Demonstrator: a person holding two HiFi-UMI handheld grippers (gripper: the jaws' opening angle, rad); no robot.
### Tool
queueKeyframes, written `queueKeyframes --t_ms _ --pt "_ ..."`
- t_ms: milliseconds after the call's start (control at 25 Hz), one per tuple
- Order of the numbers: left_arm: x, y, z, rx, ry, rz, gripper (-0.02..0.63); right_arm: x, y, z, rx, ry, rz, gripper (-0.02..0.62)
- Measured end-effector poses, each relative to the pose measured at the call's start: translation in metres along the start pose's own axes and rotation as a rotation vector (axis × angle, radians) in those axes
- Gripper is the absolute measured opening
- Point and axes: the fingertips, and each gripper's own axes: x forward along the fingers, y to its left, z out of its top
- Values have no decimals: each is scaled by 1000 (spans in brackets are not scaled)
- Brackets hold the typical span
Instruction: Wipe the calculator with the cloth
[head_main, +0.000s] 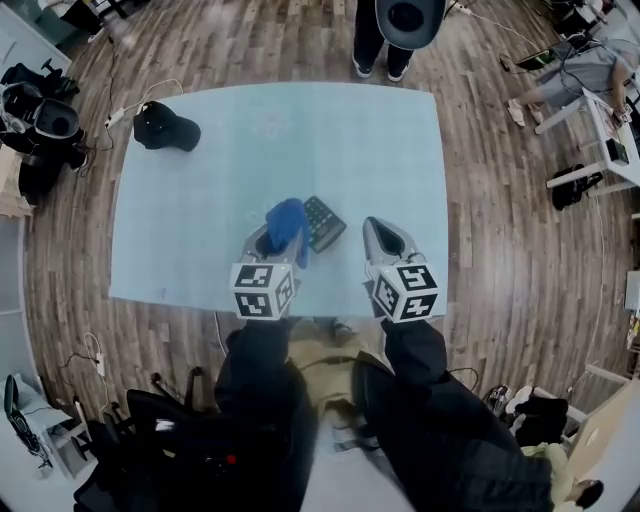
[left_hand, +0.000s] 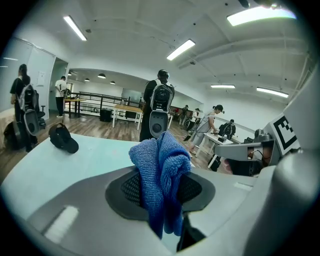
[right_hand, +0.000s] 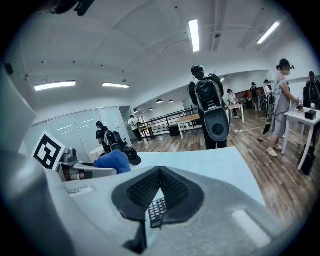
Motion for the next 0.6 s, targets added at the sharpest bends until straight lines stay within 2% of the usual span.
queueKeyframes --t_ms 400,600 --pt "66 41 -51 -29 172 -21 130 67 -14 -43 29 136 -35 -5" --pt "88 52 -70 -14 248 -28 129 90 -22 -66 52 201 -50 -5"
